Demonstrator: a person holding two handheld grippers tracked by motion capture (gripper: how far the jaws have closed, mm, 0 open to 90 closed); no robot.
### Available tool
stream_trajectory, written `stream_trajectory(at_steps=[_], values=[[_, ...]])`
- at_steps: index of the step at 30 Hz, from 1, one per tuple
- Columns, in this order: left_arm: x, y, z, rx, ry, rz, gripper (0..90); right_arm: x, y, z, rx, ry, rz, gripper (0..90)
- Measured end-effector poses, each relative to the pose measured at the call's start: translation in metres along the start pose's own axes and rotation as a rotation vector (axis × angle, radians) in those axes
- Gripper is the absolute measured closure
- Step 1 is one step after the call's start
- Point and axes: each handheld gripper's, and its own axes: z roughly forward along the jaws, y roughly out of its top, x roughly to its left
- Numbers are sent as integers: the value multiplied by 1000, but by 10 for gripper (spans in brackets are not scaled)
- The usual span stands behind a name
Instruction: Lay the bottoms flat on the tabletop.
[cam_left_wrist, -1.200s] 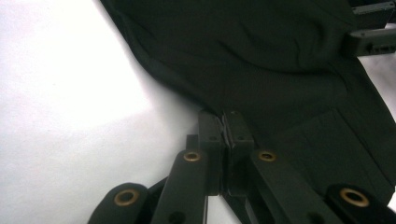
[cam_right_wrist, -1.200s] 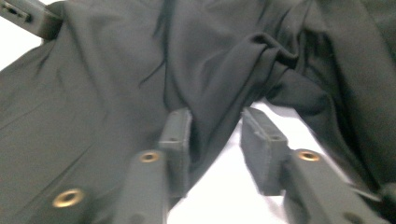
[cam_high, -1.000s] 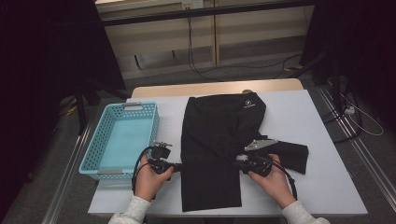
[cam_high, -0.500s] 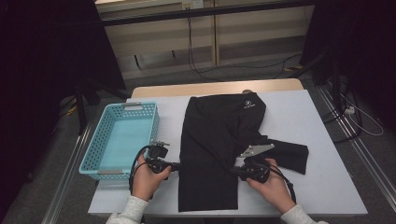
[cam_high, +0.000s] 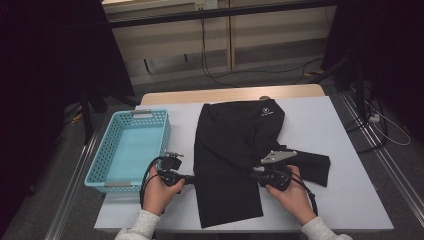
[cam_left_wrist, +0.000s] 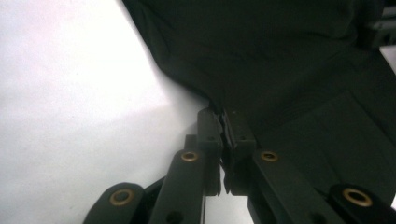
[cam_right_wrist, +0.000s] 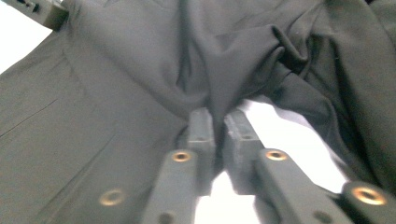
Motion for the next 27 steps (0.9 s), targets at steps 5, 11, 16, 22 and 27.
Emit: stream_trajectory(at_steps=[5,11,16,22,27], values=[[1,1,-2,-51,22,24,696,5,-1,-11,-4,-18,-13,672],[0,3,3,-115,57,48,489,6,-9,-11,37,-2,-19,754],[2,4,8,-120,81,71,412,6,-10,-9,55,128,34,886],[0,10,10,-171,107,48,434,14,-10,-12,80,155,-13,885],[1,15,20,-153,159,14,508,16,-12,-10,78,184,-7,882]])
